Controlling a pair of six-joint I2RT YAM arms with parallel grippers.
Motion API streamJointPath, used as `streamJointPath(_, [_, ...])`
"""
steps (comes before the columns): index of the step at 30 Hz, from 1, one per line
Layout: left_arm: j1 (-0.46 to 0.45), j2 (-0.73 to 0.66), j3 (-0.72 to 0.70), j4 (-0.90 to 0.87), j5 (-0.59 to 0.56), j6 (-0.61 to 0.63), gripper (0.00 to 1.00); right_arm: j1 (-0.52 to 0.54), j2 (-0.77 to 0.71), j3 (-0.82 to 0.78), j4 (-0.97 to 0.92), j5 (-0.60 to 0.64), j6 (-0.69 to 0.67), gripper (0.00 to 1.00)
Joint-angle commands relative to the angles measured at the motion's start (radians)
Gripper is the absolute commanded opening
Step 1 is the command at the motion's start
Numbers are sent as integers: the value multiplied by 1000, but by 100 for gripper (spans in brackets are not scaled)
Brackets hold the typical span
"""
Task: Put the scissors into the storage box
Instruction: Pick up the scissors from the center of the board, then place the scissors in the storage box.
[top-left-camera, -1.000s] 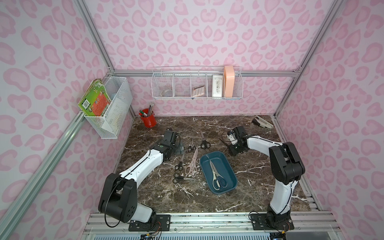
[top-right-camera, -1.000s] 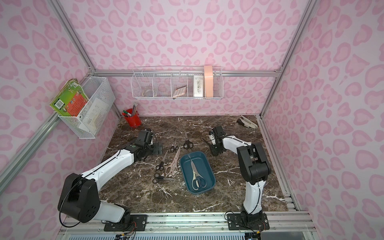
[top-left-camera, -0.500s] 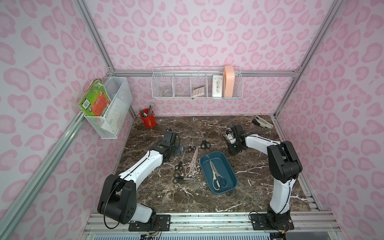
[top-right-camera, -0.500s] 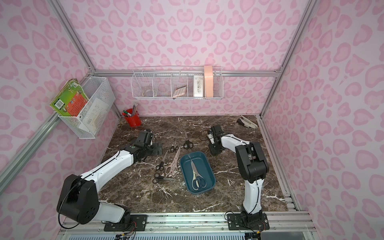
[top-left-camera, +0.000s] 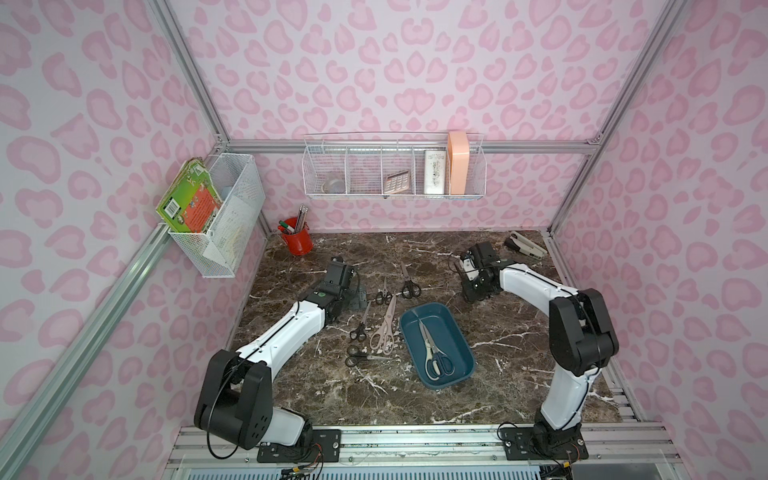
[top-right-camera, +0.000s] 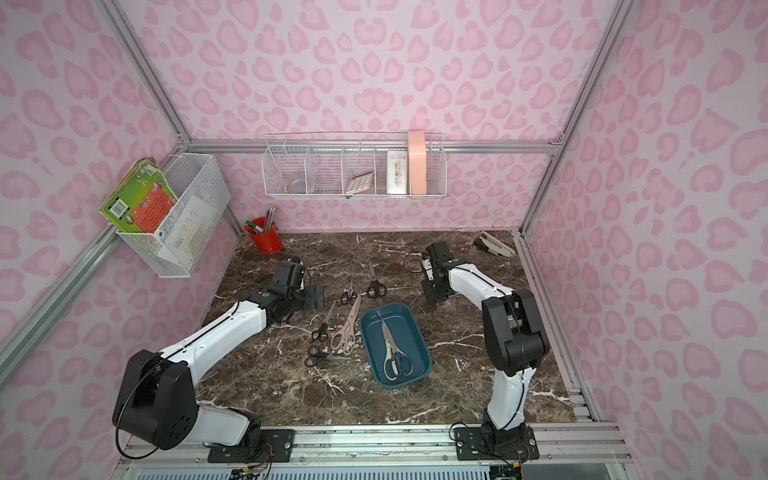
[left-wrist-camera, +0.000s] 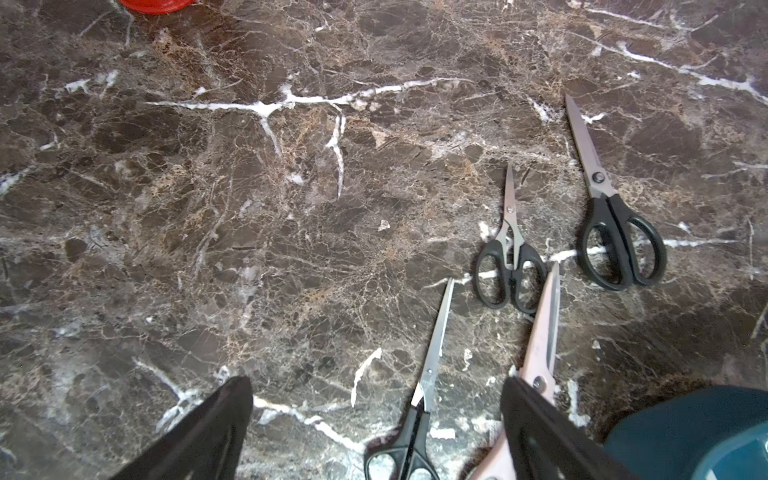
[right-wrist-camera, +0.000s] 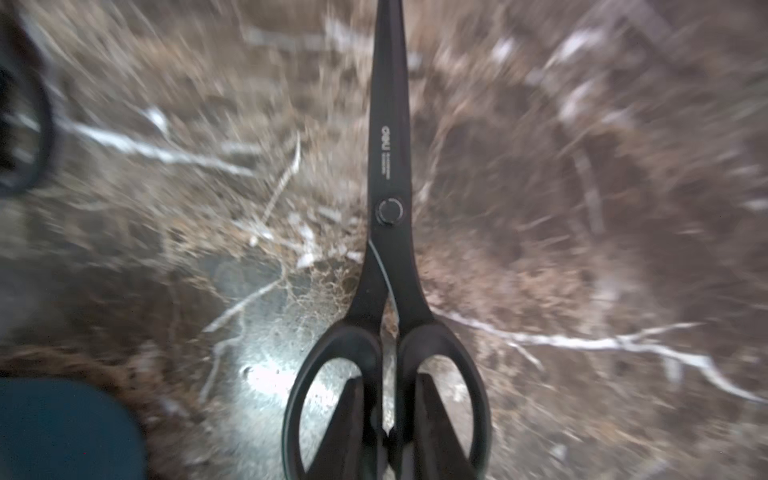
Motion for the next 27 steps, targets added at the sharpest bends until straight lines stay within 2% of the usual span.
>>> streamJointPath(1, [6,4,4,19,7,7,98,5,-64,8,-44,-1,46,0])
streamJointPath(6, [20,4,4,33,26,6,98,79,-174,-33,-94,4,108,0])
streamJointPath(12, [42,0,-2,47,45,3,98,333,-360,-152,-108,100,261,0])
streamJointPath(16, [48,-19,-12,56,43,-3,98,506,-440,-229,-112,85,354,0])
streamJointPath(20, [51,-33,-26,60,46,-18,98,631,-467,-301,-114,90,435,0])
streamJointPath(27, [52,-60,-65,77,78,-32,98,671,-469,-433,-37,64,534,0])
